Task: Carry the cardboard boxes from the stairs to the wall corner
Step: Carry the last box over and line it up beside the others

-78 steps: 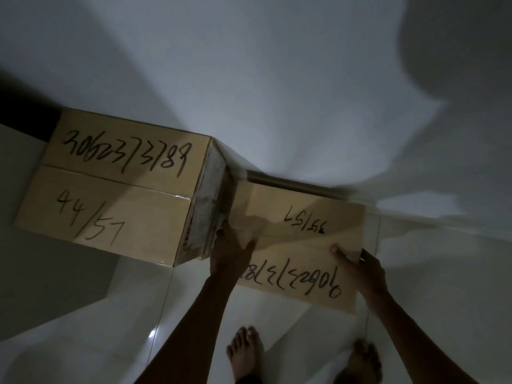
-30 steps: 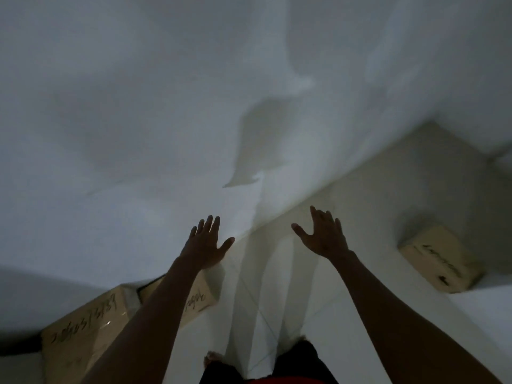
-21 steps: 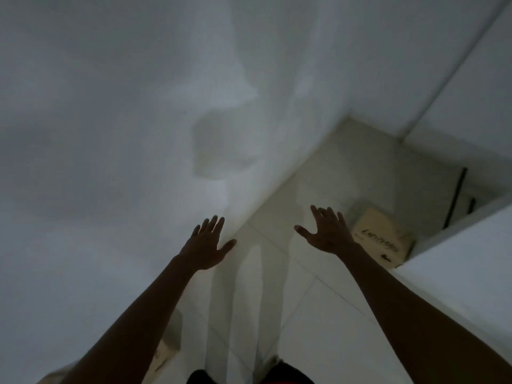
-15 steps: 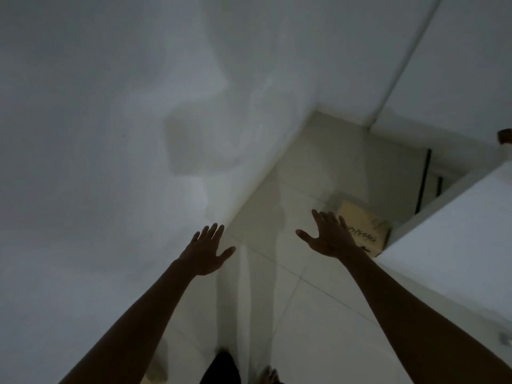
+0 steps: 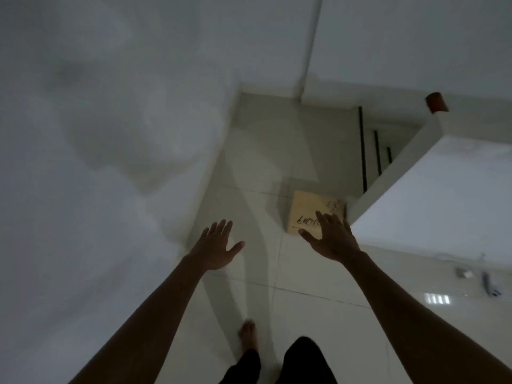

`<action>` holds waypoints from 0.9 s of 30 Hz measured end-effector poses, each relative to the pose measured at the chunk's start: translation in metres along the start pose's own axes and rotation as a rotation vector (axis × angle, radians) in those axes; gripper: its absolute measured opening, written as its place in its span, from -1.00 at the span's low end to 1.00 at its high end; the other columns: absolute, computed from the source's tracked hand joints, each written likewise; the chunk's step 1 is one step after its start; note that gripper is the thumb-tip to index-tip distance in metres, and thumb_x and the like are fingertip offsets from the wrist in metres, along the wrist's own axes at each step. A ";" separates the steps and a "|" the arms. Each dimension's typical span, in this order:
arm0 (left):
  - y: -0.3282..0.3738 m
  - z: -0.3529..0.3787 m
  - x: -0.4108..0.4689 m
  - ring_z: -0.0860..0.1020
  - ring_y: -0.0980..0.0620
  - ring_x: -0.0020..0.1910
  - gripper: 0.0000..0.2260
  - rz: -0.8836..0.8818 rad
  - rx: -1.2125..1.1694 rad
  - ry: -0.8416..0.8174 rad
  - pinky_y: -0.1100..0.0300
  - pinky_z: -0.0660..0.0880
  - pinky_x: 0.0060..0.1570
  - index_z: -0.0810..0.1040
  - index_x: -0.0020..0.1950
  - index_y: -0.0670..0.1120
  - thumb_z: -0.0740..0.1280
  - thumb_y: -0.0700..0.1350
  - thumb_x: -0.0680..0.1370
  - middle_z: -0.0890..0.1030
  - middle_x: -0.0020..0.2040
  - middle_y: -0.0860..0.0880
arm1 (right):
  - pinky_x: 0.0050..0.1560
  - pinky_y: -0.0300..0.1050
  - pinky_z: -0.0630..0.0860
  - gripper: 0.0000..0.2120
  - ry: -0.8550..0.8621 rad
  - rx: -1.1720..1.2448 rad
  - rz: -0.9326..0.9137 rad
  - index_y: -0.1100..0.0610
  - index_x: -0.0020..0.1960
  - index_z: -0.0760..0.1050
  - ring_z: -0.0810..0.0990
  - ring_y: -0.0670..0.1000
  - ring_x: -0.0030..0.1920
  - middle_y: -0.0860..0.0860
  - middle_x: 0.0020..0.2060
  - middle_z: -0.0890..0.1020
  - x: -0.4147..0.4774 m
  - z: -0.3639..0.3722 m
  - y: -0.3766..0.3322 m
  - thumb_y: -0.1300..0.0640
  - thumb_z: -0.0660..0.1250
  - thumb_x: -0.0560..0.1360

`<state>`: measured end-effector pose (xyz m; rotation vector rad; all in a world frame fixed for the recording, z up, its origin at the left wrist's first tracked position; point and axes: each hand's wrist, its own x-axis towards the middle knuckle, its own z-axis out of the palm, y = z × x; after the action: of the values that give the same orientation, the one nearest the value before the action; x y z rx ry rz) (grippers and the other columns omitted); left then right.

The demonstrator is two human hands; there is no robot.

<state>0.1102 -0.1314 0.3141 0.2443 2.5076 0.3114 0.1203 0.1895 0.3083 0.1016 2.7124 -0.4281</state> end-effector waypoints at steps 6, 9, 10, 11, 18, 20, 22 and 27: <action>0.046 -0.012 0.102 -0.06 -0.12 0.66 -0.26 0.058 0.014 -0.078 -0.04 -0.08 0.62 -0.09 0.67 -0.09 0.02 0.30 0.64 -0.06 0.68 -0.12 | 0.51 0.25 0.30 -0.08 -0.056 0.076 0.112 0.09 0.64 0.14 0.31 0.25 0.54 0.18 0.56 0.31 0.071 -0.022 0.063 -0.50 0.09 0.50; 0.067 -0.009 0.156 -0.07 -0.13 0.66 -0.26 0.087 0.020 -0.130 -0.04 -0.09 0.61 -0.10 0.67 -0.09 0.02 0.30 0.64 -0.06 0.68 -0.13 | 0.37 0.29 0.48 0.02 -0.104 0.101 0.142 0.01 0.61 0.16 0.43 0.26 0.45 0.19 0.53 0.35 0.122 -0.021 0.107 -0.64 -0.01 0.37; 0.075 -0.009 0.175 -0.07 -0.13 0.66 -0.25 0.092 0.016 -0.138 -0.04 -0.09 0.62 -0.10 0.67 -0.09 0.02 0.31 0.64 -0.06 0.68 -0.13 | 0.35 0.28 0.51 -0.04 -0.133 0.106 0.158 0.02 0.61 0.16 0.45 0.27 0.44 0.20 0.54 0.32 0.137 -0.026 0.116 -0.57 0.08 0.42; 0.083 -0.008 0.198 -0.07 -0.13 0.66 -0.25 0.097 0.016 -0.143 -0.03 -0.09 0.62 -0.09 0.67 -0.09 0.02 0.31 0.63 -0.07 0.68 -0.13 | 0.35 0.24 0.52 -0.12 -0.159 0.106 0.172 0.03 0.62 0.16 0.46 0.27 0.44 0.21 0.56 0.28 0.154 -0.029 0.125 -0.47 0.17 0.49; 0.124 0.031 0.362 -0.11 -0.09 0.66 -0.31 0.072 -0.093 -0.191 -0.02 -0.14 0.62 -0.09 0.67 -0.05 -0.05 0.29 0.66 -0.09 0.68 -0.09 | 0.34 0.22 0.48 -0.18 -0.324 0.087 0.273 0.02 0.66 0.06 0.35 0.30 0.51 0.22 0.54 0.25 0.282 0.007 0.212 -0.24 0.34 0.56; 0.127 0.051 0.405 -0.13 -0.08 0.66 -0.30 0.080 -0.095 -0.223 -0.02 -0.14 0.62 -0.11 0.67 -0.04 -0.05 0.31 0.65 -0.10 0.68 -0.08 | 0.34 0.21 0.49 -0.16 -0.349 0.111 0.303 0.04 0.67 0.04 0.37 0.30 0.49 0.23 0.53 0.27 0.316 0.031 0.233 -0.22 0.35 0.56; 0.122 0.076 0.452 -0.11 -0.08 0.66 -0.27 0.093 -0.078 -0.252 -0.03 -0.13 0.62 -0.11 0.67 -0.04 -0.04 0.33 0.63 -0.09 0.68 -0.08 | 0.33 0.19 0.49 -0.15 -0.363 0.124 0.334 0.06 0.66 0.04 0.39 0.31 0.48 0.25 0.52 0.28 0.352 0.061 0.255 -0.22 0.36 0.56; 0.105 0.143 0.561 0.16 -0.12 0.62 -0.20 -0.107 -0.304 -0.270 -0.07 0.13 0.57 -0.01 0.67 -0.09 0.00 0.38 0.58 0.12 0.66 -0.12 | 0.07 -0.18 0.47 -0.40 -0.369 0.266 0.463 0.24 0.55 0.27 0.54 0.27 0.36 0.26 0.41 0.47 0.425 0.152 0.304 0.03 0.37 0.62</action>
<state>-0.2480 0.1291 -0.0730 0.0262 2.1631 0.5691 -0.1753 0.4359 -0.0758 0.6416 2.1688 -0.5926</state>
